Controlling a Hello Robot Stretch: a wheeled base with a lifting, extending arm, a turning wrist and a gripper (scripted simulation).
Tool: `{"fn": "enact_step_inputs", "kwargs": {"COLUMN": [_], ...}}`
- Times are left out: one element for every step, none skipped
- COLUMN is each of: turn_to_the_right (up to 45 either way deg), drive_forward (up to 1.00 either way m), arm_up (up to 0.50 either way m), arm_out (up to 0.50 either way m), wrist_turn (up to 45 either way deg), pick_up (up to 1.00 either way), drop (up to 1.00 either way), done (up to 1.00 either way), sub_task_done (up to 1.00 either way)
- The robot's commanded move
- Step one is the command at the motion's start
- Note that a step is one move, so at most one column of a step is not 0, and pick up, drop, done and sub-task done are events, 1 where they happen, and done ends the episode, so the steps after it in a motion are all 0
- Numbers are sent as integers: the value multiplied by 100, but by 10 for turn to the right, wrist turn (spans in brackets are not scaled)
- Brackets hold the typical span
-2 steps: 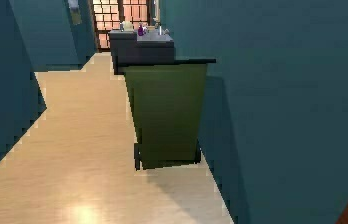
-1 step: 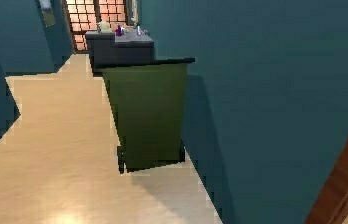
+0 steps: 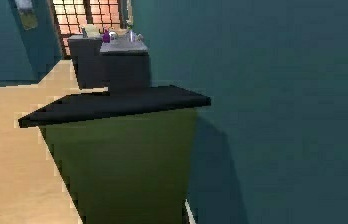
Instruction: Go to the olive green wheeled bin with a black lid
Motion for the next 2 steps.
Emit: {"fn": "enact_step_inputs", "kwargs": {"turn_to_the_right": [-120, 0], "drive_forward": [0, 0], "arm_up": [0, 0], "arm_out": [0, 0], "wrist_turn": [0, 0], "pick_up": [0, 0], "drop": [0, 0], "done": [0, 100], "sub_task_done": [0, 0]}}
